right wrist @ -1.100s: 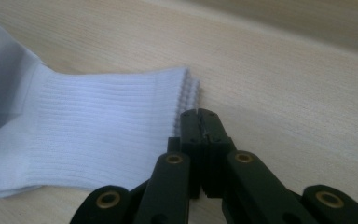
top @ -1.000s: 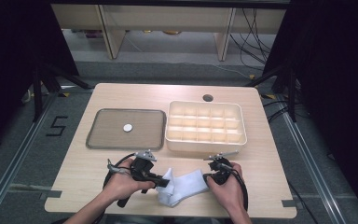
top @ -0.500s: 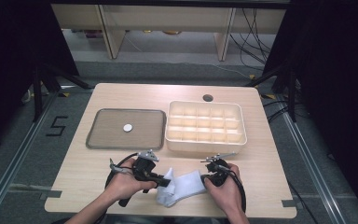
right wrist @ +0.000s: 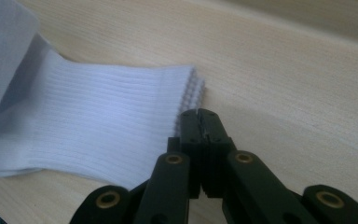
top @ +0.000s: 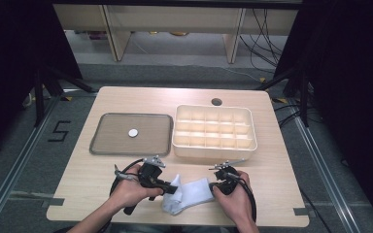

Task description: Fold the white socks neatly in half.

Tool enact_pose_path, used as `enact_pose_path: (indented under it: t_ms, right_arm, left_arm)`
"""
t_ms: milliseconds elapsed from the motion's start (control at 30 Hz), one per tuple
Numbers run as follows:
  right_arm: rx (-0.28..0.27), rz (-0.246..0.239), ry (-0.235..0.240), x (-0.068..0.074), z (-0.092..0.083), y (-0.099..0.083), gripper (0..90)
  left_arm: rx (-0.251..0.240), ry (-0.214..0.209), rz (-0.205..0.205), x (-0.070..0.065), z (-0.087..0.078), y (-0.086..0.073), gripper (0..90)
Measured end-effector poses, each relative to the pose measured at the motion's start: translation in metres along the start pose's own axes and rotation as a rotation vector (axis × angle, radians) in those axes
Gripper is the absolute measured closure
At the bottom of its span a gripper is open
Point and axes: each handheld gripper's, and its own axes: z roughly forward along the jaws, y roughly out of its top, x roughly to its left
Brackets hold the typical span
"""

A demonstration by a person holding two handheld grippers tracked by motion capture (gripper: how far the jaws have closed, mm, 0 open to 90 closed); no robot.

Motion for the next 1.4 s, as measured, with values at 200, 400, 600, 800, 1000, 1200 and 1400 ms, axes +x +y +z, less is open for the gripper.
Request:
enact_pose_path:
  t_ms: [200, 400, 600, 800, 1000, 1200, 1400]
  right_arm:
    - [0.003, 0.04, -0.017, 0.002, -0.001, 0.0, 89.6]
    - [0.001, 0.039, -0.011, 0.003, -0.001, -0.001, 89.5]
    - [0.007, 0.023, -0.018, 0.002, 0.0, -0.002, 89.5]
    - [-0.019, 0.011, 0.001, 0.002, -0.001, -0.003, 90.0]
    - [-0.008, 0.006, 0.0, 0.002, 0.0, -0.005, 90.0]
    - [-0.018, 0.023, 0.01, 0.005, 0.0, -0.005, 90.0]
    - [-0.022, 0.028, 0.01, 0.006, 0.0, -0.004, 90.0]
  left_arm:
    - [-0.003, 0.002, -0.003, 0.001, 0.0, 0.0, 81.6]
    - [-0.007, -0.002, -0.006, 0.0, 0.002, 0.001, 81.6]
    - [-0.022, -0.024, -0.008, 0.0, 0.004, 0.002, 81.6]
    - [-0.003, -0.004, -0.002, -0.001, 0.005, 0.004, 81.6]
    - [-0.005, -0.009, -0.002, -0.002, 0.008, 0.005, 81.6]
    - [0.006, -0.007, 0.0, -0.003, 0.01, 0.007, 81.6]
    - [0.014, -0.027, 0.002, -0.003, 0.016, 0.007, 81.5]
